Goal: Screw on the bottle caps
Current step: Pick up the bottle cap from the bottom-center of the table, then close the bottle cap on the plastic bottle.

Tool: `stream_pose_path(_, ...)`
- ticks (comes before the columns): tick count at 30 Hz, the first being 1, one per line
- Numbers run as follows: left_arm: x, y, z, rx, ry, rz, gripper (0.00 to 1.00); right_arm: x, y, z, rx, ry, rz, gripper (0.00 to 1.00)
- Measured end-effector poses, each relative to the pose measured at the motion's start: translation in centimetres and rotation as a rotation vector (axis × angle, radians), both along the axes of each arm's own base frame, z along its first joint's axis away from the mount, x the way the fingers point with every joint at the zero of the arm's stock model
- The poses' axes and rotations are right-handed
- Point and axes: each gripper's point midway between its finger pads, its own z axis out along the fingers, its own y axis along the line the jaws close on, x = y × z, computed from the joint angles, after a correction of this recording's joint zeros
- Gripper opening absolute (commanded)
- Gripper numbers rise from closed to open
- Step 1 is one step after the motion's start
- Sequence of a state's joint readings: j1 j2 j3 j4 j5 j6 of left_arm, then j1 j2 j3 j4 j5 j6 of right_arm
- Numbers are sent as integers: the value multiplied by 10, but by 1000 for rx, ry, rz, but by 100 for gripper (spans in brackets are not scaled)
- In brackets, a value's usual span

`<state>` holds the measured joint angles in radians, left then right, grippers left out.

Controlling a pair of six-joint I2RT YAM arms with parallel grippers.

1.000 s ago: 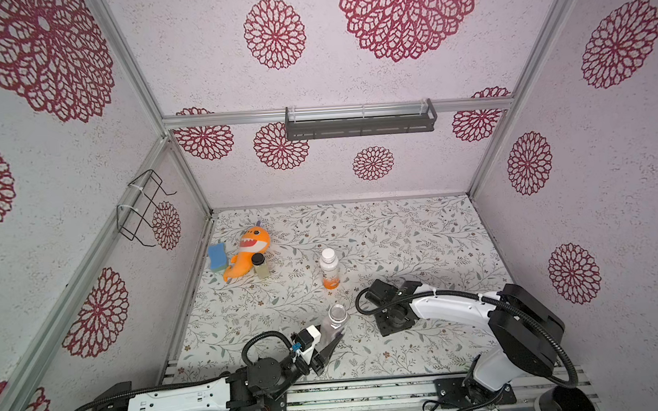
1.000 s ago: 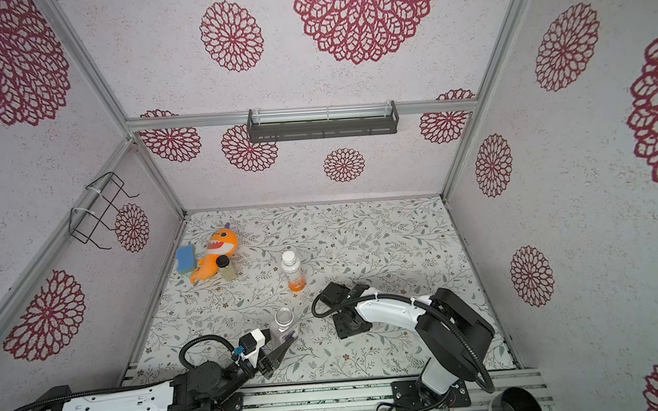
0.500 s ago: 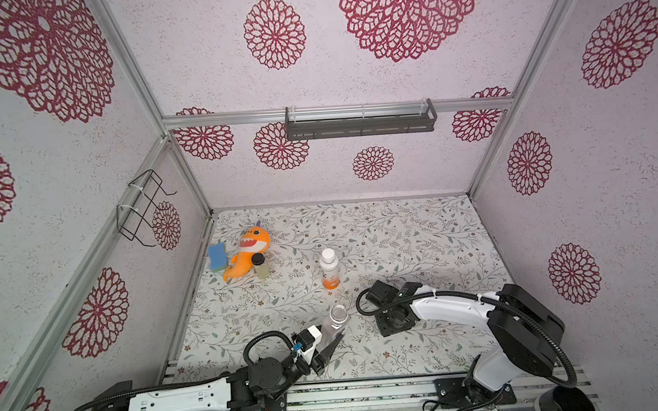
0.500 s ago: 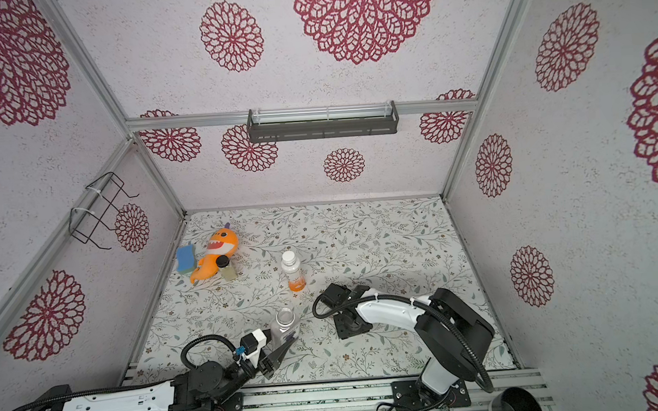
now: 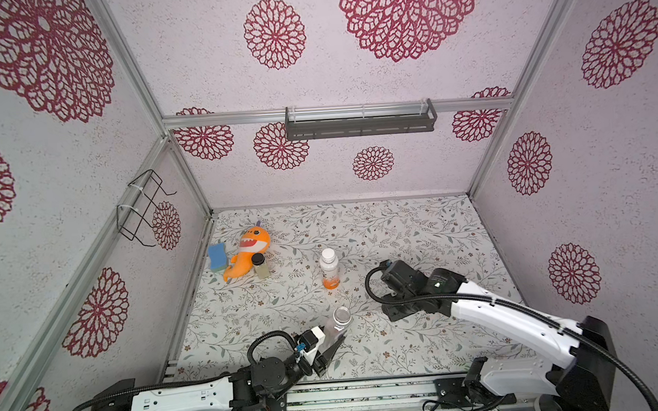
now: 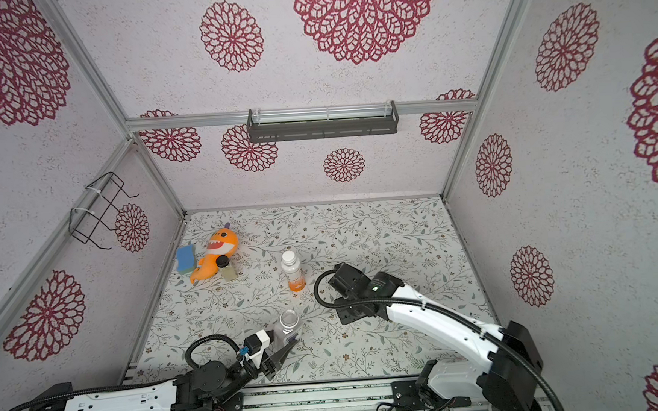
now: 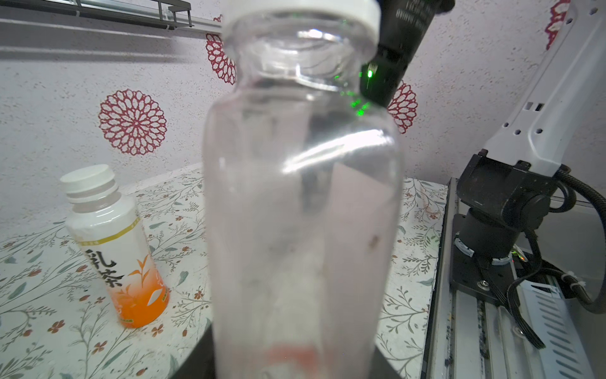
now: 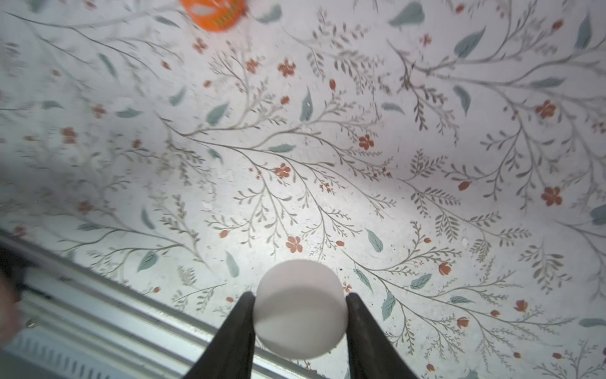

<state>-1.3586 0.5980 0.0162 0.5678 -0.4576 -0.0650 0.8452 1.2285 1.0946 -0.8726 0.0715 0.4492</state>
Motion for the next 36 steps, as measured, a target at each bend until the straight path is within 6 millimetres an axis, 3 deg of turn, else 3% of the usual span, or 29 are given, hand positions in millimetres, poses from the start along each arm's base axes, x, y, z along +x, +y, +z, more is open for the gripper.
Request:
stream_pose_path(5,-2,-5,-6,17,10,-22,47,-15,14,62,86,-40,151,44)
stream_pose_path(10,-7,-11,-14,41,22,-56,47,-40,31,95,129,-26,324,44)
stream_pose_path(14,-11,-15,-20,60,34,-89,48,-63,48,110,177,-5,453,44)
stream_pose_path(22,-19,-23,-36,107,67,-143,48,-93,69,109,201,53,603,43)
stream_pose_path(29,-22,-27,-46,141,79,-166,47,-92,77,92,159,87,626,43)
stream_pose_path(36,-22,-27,-41,121,73,-170,45,-91,75,83,137,93,619,43)
